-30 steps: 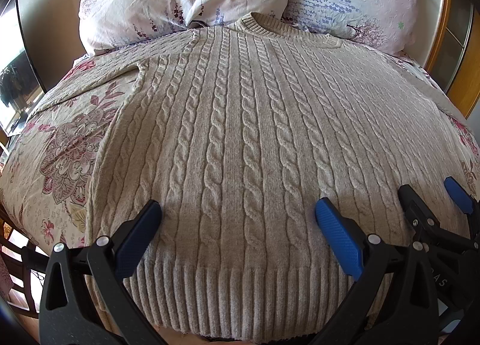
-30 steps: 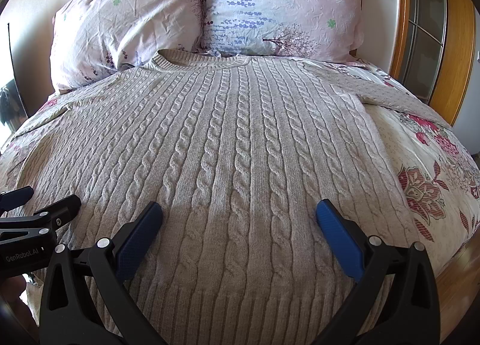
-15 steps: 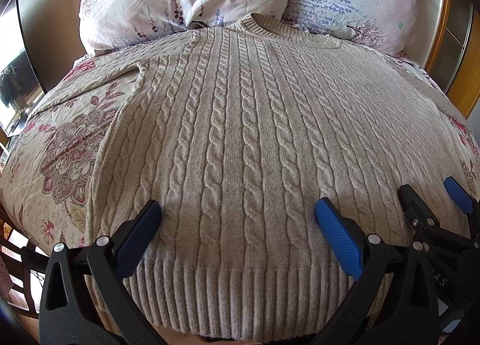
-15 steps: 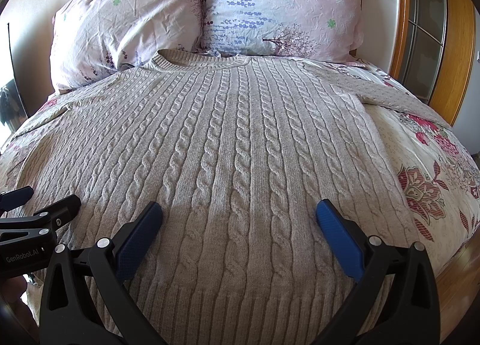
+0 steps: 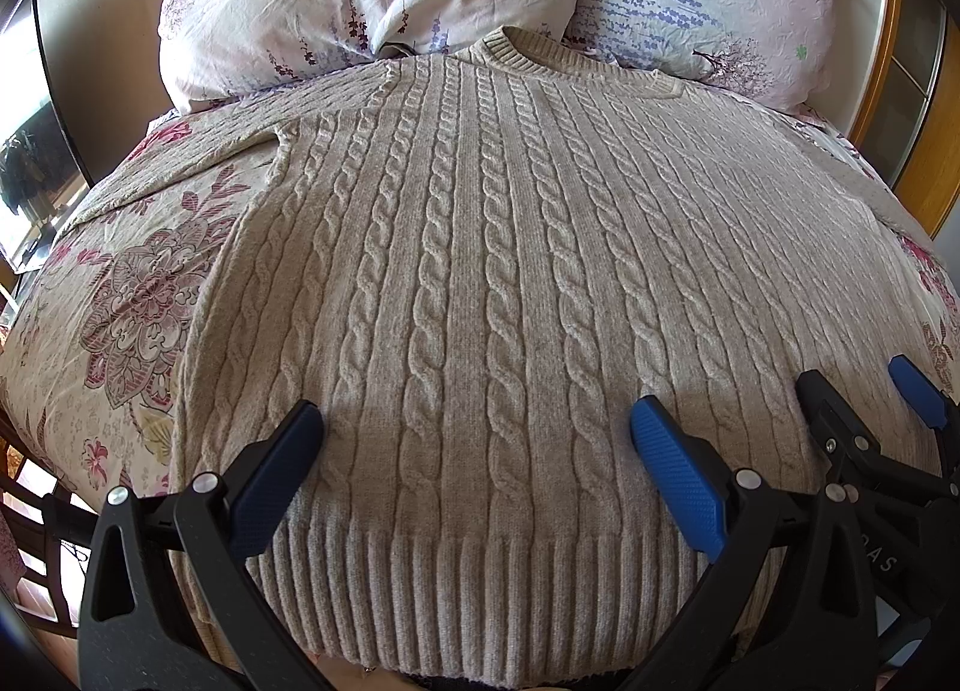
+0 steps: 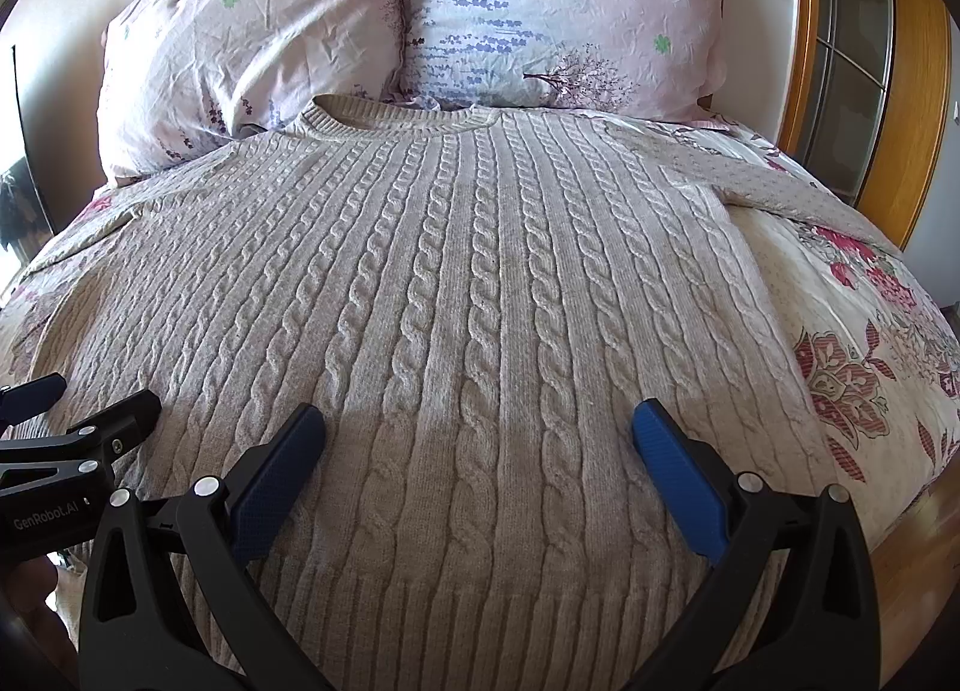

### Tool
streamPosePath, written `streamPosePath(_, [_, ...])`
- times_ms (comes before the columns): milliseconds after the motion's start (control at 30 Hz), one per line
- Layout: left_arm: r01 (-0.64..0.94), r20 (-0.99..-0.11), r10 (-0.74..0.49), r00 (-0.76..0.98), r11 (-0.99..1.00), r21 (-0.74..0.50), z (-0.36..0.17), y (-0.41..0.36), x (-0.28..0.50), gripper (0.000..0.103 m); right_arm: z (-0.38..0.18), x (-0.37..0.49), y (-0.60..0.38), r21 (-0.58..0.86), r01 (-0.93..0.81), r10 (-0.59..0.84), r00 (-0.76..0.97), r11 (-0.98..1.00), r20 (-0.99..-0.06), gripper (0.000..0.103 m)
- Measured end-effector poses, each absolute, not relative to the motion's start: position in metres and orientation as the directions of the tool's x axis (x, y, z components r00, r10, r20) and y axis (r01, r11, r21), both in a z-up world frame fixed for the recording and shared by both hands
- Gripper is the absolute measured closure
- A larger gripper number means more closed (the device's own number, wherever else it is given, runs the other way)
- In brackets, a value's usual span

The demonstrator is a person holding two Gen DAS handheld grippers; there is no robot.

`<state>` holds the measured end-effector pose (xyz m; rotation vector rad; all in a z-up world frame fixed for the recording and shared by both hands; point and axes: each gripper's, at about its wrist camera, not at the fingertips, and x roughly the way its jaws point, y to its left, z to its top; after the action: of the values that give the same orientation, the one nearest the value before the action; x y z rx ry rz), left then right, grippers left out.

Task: Fold small clothes

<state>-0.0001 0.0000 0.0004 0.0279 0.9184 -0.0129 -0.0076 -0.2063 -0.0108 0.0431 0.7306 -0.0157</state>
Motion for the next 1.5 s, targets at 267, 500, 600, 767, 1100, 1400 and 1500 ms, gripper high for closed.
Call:
streamPosePath(267, [0.023, -0.793, 0.001, 0.609, 1.000, 0.019, 0.0005, 0.0000, -0.0003, 0.002, -0.0134, -0.0070, -0.2038, 0.033, 0.029, 0.001, 0.744, 0.999, -0.668, 0.001])
streamPosePath(500, [0.023, -0.793, 0.001, 0.609, 1.000, 0.018, 0.0005, 0.0000, -0.0004, 0.002, -0.0134, -0.0072, -0.2041, 0.033, 0.030, 0.000, 0.744, 0.999, -0.668, 0.001])
streamPosePath(600, [0.023, -0.793, 0.001, 0.609, 1.000, 0.019, 0.0005, 0.0000, -0.0003, 0.002, -0.0131, -0.0075, -0.2039, 0.033, 0.030, 0.000, 0.744, 0.999, -0.668, 0.001])
streamPosePath(767, [0.023, -0.792, 0.001, 0.610, 1.000, 0.019, 0.0005, 0.0000, -0.0004, 0.002, -0.0139, -0.0073, -0.2047, 0.033, 0.029, 0.000, 0.746, 0.999, -0.666, 0.001])
streamPosePath(1100, [0.023, -0.791, 0.001, 0.611, 1.000, 0.019, 0.0006, 0.0000, -0.0004, 0.002, -0.0137, -0.0078, -0.2054, 0.034, 0.029, 0.001, 0.747, 0.999, -0.665, 0.001])
streamPosePath(1400, [0.022, -0.791, 0.001, 0.612, 1.000, 0.018, 0.0008, -0.0001, 0.0005, 0.002, -0.0140, -0.0078, -0.2053, 0.033, 0.026, 0.003, 0.742, 0.999, -0.670, 0.001])
streamPosePath(1500, [0.022, -0.791, 0.001, 0.612, 1.000, 0.018, 0.0008, 0.0000, 0.0003, 0.002, -0.0143, -0.0080, -0.2056, 0.033, 0.023, 0.005, 0.740, 0.999, -0.673, 0.001])
